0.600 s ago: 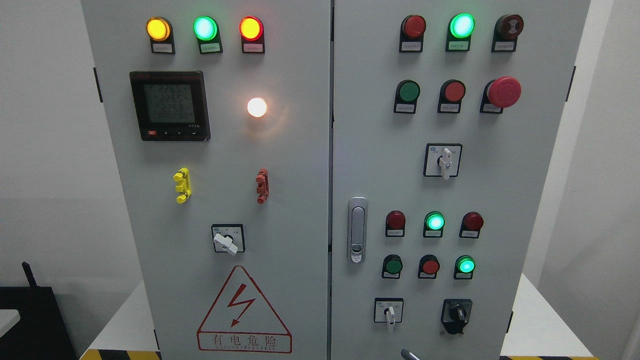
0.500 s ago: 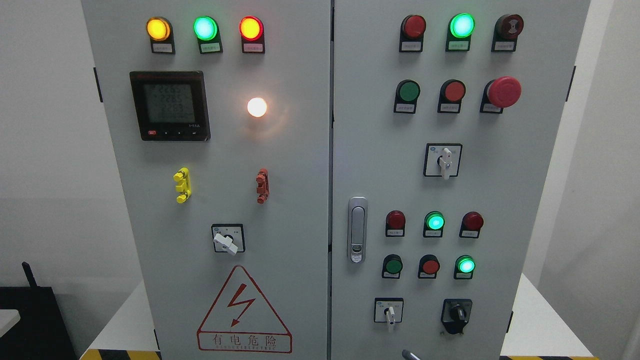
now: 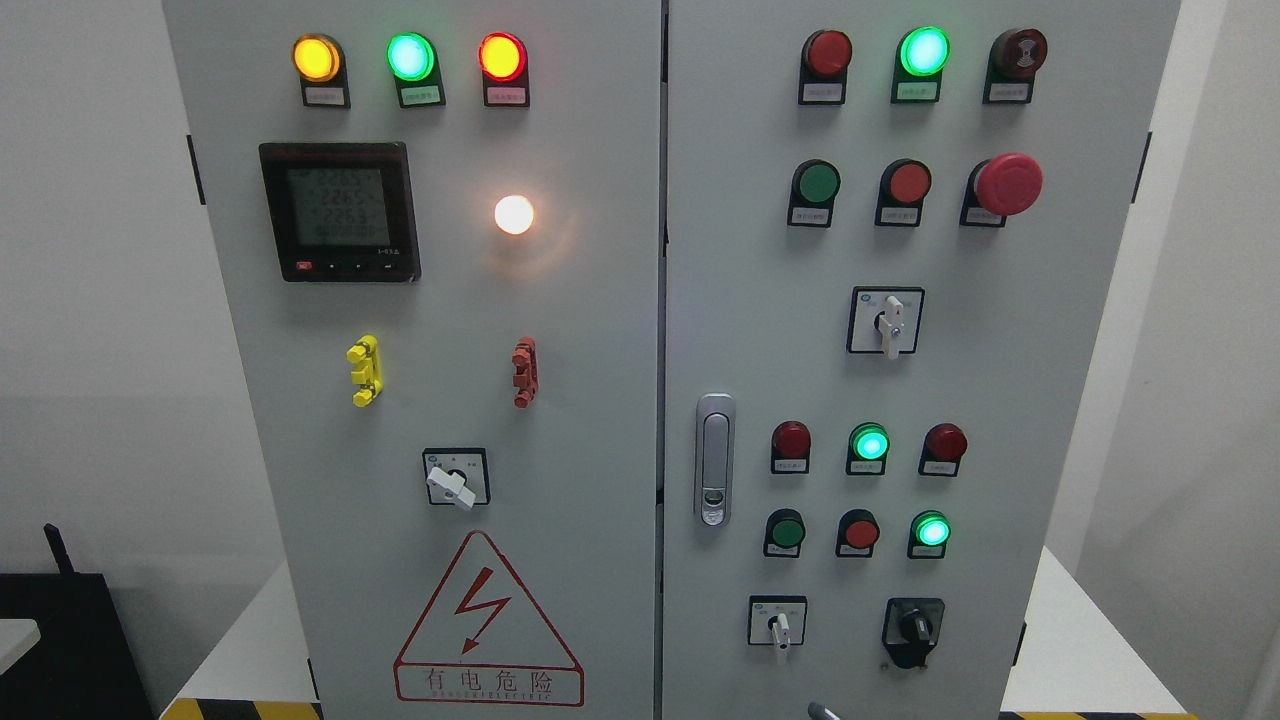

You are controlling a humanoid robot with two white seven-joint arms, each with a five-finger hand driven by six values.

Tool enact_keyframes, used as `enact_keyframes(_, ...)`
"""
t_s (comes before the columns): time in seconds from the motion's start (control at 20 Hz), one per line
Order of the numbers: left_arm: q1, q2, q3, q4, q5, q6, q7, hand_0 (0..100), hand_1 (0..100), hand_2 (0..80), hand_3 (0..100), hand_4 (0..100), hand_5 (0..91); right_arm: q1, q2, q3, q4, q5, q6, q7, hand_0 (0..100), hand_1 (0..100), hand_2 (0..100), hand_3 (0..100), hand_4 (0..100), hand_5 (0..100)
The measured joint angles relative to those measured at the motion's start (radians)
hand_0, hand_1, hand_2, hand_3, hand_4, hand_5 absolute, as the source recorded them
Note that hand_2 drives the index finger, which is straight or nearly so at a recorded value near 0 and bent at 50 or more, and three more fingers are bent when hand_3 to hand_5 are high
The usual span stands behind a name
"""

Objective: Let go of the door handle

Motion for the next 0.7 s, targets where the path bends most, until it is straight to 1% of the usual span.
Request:
enact_keyframes(0.05,0.000,0.000,0.000,0.000,0.000,0.000,0.000,12,39,0.0,0,0,0.0,0.001,0.002,0.000,-0.001,0.014,-0.002,0.000,38,0,0,5,0,0)
enact_keyframes(0.1,0.000,0.000,0.000,0.000,0.000,0.000,0.000,12,39,0.0,0,0,0.0,0.001,0.005,-0.001,-0.001,0.032,-0.009,-0.001,38,0,0,12,1,2)
enact_keyframes(0.15,0.000,0.000,0.000,0.000,0.000,0.000,0.000,12,39,0.0,0,0,0.0,0.001,0.008,-0.001,-0.002,0.059,-0.020,-0.003,39,0,0,13,4,3)
enact_keyframes(0.2,0.000,0.000,0.000,0.000,0.000,0.000,0.000,12,39,0.0,0,0,0.0,0.002,0.012,-0.002,-0.002,0.084,-0.031,-0.006,39,0,0,16,9,10)
enact_keyframes(0.25,0.000,0.000,0.000,0.000,0.000,0.000,0.000,12,39,0.0,0,0,0.0,0.002,0.018,-0.003,-0.003,0.116,-0.046,-0.013,39,0,0,23,24,27)
enact_keyframes(0.3,0.000,0.000,0.000,0.000,0.000,0.000,0.000,12,39,0.0,0,0,0.0,0.002,0.024,-0.003,-0.004,0.148,-0.057,-0.019,39,0,0,25,31,36)
enact_keyframes(0.35,0.000,0.000,0.000,0.000,0.000,0.000,0.000,12,39,0.0,0,0,0.0,0.002,0.030,-0.005,-0.004,0.188,-0.066,-0.028,40,2,0,28,40,54)
enact_keyframes(0.4,0.000,0.000,0.000,0.000,0.000,0.000,0.000,12,39,0.0,0,0,0.0,0.001,0.037,-0.007,-0.005,0.226,-0.072,-0.036,43,3,0,32,47,65)
enact_keyframes(0.45,0.000,0.000,0.000,0.000,0.000,0.000,0.000,12,39,0.0,0,0,0.0,0.001,0.045,-0.009,-0.005,0.266,-0.076,-0.048,43,4,0,34,49,68)
enact_keyframes(0.5,0.000,0.000,0.000,0.000,0.000,0.000,0.000,12,39,0.0,0,0,0.0,-0.001,0.055,-0.012,-0.006,0.312,-0.080,-0.058,44,8,0,37,51,72)
enact_keyframes(0.55,0.000,0.000,0.000,0.000,0.000,0.000,0.000,12,39,0.0,0,0,0.0,-0.002,0.062,-0.013,-0.006,0.355,-0.080,-0.070,47,14,0,43,55,76)
enact_keyframes(0.6,0.000,0.000,0.000,0.000,0.000,0.000,0.000,12,39,0.0,0,0,0.0,-0.006,0.071,-0.016,-0.006,0.398,-0.082,-0.089,48,16,0,45,56,78)
enact_keyframes(0.65,0.000,0.000,0.000,0.000,0.000,0.000,0.000,12,39,0.0,0,0,0.0,-0.011,0.078,-0.017,-0.006,0.442,-0.082,-0.108,49,21,0,49,59,81)
enact_keyframes(0.7,0.000,0.000,0.000,0.000,0.000,0.000,0.000,12,39,0.0,0,0,0.0,-0.018,0.085,-0.018,-0.006,0.483,-0.083,-0.127,46,31,0,59,66,85)
